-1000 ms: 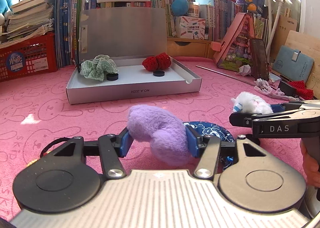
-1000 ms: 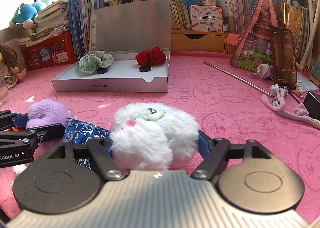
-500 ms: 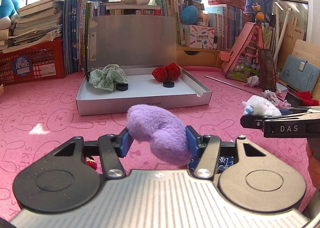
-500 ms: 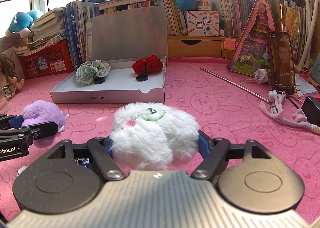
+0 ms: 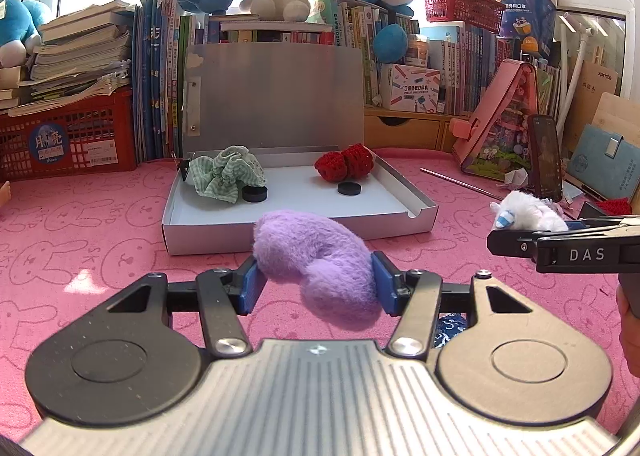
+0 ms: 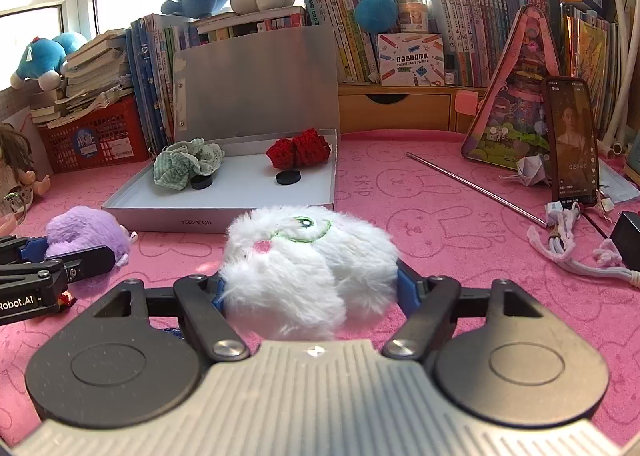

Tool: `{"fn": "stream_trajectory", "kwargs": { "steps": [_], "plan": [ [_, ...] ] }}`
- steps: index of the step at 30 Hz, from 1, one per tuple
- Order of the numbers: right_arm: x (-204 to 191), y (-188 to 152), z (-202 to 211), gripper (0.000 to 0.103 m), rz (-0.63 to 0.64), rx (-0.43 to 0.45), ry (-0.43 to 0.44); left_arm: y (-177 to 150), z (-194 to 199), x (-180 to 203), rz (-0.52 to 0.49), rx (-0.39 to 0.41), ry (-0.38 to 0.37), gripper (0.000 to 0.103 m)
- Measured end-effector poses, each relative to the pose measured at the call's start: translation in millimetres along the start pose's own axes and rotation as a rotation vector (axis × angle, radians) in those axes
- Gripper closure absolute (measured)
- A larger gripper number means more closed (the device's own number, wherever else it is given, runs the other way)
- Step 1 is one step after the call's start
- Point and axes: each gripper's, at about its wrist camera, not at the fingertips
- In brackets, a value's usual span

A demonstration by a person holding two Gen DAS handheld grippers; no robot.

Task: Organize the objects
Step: 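Lift the purple heart and white fluffy ball and carry both toward the box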

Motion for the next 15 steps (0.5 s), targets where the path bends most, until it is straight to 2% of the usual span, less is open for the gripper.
{"fn": "stream_trajectory", "kwargs": {
  "steps": [15],
  "plan": [
    [-0.3, 28.9, -19.3, 0.027, -0.016, 0.007, 0.012, 22.0, -18.8, -17.4, 0.028, 0.012, 0.019, 0.041]
  ]
}}
Point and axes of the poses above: each gripper's, at about its wrist camera, not at the fingertips, and z roughly against the way its jaws point, x to its right, y to its top, and after that the axes turned 7 degrees about -z, right-handed
